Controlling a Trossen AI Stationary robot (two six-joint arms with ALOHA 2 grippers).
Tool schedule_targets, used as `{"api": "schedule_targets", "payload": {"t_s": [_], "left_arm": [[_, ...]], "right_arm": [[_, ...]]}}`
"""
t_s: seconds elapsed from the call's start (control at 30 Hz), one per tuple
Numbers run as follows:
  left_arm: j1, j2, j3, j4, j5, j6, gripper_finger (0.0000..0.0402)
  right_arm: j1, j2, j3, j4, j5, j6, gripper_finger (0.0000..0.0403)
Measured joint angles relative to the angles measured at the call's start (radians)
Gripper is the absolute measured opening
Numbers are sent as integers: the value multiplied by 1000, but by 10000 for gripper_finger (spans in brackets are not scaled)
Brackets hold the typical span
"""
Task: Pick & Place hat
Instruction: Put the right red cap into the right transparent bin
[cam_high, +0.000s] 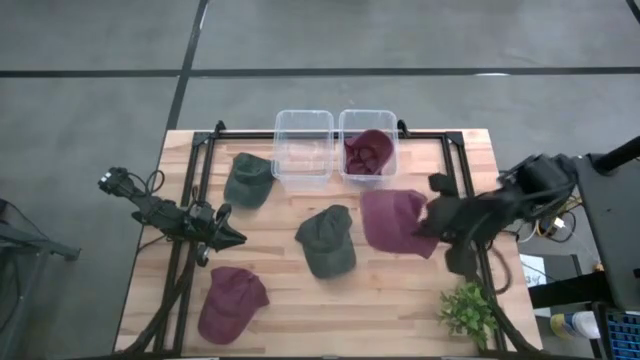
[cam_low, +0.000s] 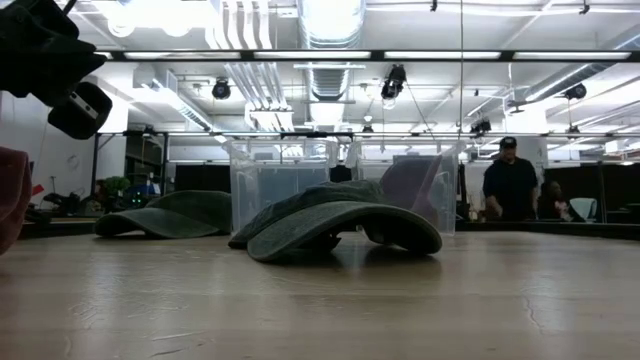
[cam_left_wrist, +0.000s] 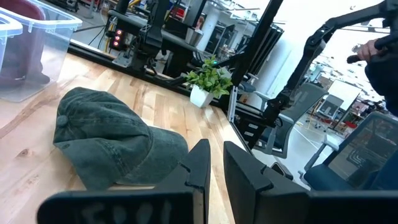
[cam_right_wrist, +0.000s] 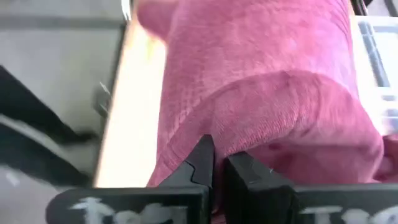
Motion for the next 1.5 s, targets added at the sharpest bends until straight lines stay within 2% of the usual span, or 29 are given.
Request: {"api": "schedule_targets", "payload": {"t_s": [0.23, 0.43, 0.67, 0.87, 1.1, 1.2, 1.3, 1.4, 1.5], "left_arm": [[0, 0, 0, 0, 0, -1, 39], [0, 0, 0, 0, 0, -1, 39], [0, 0, 0, 0, 0, -2, 39], [0, 0, 0, 0, 0, 2, 39], [0, 0, 0, -1, -1, 4, 39], [0, 0, 0, -1, -4, 6, 39], [0, 0, 0, -1, -4, 5, 39], [0, 0, 0, -1, -4, 3, 39], [0, 0, 0, -1, -4, 3, 39]], "right_arm": [[-44, 88, -27, -6, 10, -349, 8], [-113, 105, -97, -9, 113, -574, 8], [-241, 77, -188, -10, 262, -724, 8], [-423, 54, -243, -6, 265, -760, 8], [-666, 37, -301, 33, 285, -987, 8], [-771, 37, -325, 135, 263, -1112, 8], [-870, 36, -355, 260, 189, -1212, 8], [-960, 44, -382, 351, 135, -1239, 8], [-1022, 57, -400, 391, 130, -1232, 8]]}}
